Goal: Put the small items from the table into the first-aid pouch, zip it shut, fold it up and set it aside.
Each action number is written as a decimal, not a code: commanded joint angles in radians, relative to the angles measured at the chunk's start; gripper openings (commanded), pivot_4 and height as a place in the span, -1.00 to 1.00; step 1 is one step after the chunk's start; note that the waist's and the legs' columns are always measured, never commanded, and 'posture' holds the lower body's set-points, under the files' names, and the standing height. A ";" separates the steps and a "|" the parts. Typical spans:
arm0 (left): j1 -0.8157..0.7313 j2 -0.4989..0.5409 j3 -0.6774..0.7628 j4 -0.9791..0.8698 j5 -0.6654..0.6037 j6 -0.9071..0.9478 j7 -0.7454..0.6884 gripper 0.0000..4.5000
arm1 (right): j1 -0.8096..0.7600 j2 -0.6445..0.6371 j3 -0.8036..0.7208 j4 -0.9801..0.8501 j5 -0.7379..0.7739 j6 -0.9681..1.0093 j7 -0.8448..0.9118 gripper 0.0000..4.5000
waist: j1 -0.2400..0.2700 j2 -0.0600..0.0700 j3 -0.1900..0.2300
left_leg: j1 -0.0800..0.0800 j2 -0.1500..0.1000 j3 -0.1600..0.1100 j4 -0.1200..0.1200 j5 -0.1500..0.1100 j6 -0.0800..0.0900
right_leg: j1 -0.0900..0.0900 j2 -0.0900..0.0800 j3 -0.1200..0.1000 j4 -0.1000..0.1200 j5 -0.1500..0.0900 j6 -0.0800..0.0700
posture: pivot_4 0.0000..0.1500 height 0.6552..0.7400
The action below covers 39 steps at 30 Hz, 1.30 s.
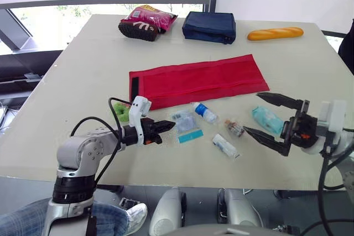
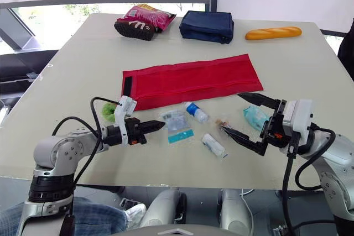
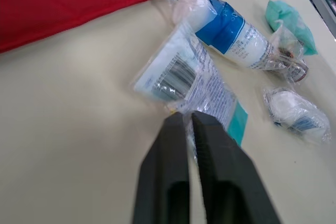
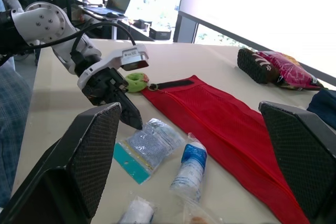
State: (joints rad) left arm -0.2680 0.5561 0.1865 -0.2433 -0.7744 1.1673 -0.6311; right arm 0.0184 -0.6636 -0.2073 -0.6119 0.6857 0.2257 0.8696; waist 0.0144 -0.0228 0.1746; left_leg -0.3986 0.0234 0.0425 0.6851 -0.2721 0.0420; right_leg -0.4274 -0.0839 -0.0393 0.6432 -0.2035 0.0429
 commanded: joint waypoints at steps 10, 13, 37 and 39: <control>-0.031 -0.001 0.101 -0.098 -0.207 -0.012 -0.015 -0.98 | -0.086 0.060 0.078 -0.125 0.136 0.341 -0.354 1.00 | 0.000 0.000 0.000 | -0.001 0.000 -0.001 0.000 0.000 0.000 | 0.000 -0.001 0.000 0.000 0.002 -0.004 | 1.00 0.44; -0.001 0.035 0.067 -0.068 -0.140 -0.050 -0.016 -0.98 | -0.093 0.070 0.070 -0.127 0.133 0.328 -0.352 1.00 | -0.003 0.000 0.000 | -0.001 -0.001 0.000 0.000 0.000 0.000 | 0.000 0.001 0.000 0.000 0.002 -0.003 | 1.00 0.44; -0.023 -0.092 -0.111 0.079 0.058 -0.051 0.126 0.98 | -0.107 -0.248 -0.048 -0.133 0.002 0.304 -0.116 1.00 | 0.003 0.001 -0.001 | 0.002 -0.001 -0.006 0.001 0.001 0.000 | 0.005 0.002 0.002 0.000 0.000 0.000 | 1.00 0.44; -0.023 -0.095 -0.109 0.080 0.054 -0.051 0.120 0.75 | -0.119 -0.249 -0.050 -0.137 0.010 0.316 -0.121 1.00 | 0.003 0.001 -0.001 | 0.002 -0.001 -0.006 0.001 0.001 0.000 | 0.005 0.002 0.002 0.000 0.000 0.000 | 1.00 0.44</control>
State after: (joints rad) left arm -0.3099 0.4663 0.1071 -0.1994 -0.7305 1.0843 -0.5174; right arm -0.0877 -0.9024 -0.2181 -0.7253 0.6795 0.5373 0.7549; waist 0.0176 -0.0220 0.1736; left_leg -0.3968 0.0222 0.0361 0.6866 -0.2716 0.0422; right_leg -0.4227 -0.0820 -0.0379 0.6427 -0.2039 0.0429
